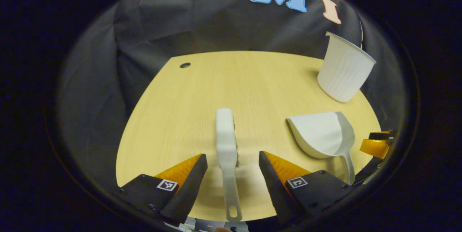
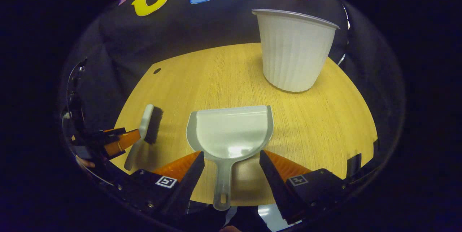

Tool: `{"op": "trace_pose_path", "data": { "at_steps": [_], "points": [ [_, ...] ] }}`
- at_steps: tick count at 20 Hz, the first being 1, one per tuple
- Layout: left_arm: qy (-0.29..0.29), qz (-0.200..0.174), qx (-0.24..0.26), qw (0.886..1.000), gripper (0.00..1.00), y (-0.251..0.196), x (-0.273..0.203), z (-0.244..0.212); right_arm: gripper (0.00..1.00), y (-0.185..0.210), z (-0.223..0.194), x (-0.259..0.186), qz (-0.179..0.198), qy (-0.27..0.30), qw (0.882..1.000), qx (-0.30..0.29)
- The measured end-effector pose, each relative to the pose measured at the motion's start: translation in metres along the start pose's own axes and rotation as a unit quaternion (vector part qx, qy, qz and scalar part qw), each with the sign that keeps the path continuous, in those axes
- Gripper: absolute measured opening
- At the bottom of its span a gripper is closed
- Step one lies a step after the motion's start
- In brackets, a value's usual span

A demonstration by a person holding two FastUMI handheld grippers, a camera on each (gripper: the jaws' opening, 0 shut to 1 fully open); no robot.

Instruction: Pick up the small broom and dustpan from the desktop, sweep the trash into the dustpan with the broom, and then empty the trash into the garbage bin.

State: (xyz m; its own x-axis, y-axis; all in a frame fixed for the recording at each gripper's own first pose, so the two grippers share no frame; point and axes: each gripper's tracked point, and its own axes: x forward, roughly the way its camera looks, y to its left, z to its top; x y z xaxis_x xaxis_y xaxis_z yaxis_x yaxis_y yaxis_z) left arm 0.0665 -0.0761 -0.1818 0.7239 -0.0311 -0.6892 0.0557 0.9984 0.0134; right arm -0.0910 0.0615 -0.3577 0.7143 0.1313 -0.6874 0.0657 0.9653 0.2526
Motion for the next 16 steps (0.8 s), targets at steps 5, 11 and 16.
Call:
{"op": "trace_pose_path", "data": {
  "at_steps": [5,11,16],
  "points": [
    [-0.114,0.012,-0.021,0.993,0.92,-0.021,-0.03,0.063,0.95,-0.013,0.066,-0.037,-0.017,-0.138,0.987,-0.075],
    [-0.231,0.016,-0.034,0.972,0.96,-0.048,-0.069,0.114,0.95,-0.017,0.098,-0.073,-0.018,-0.248,0.96,-0.129],
    [-0.288,0.016,-0.035,0.957,0.96,-0.056,-0.095,0.132,0.96,-0.015,0.107,-0.077,-0.013,-0.293,0.947,-0.129]
  ]
}}
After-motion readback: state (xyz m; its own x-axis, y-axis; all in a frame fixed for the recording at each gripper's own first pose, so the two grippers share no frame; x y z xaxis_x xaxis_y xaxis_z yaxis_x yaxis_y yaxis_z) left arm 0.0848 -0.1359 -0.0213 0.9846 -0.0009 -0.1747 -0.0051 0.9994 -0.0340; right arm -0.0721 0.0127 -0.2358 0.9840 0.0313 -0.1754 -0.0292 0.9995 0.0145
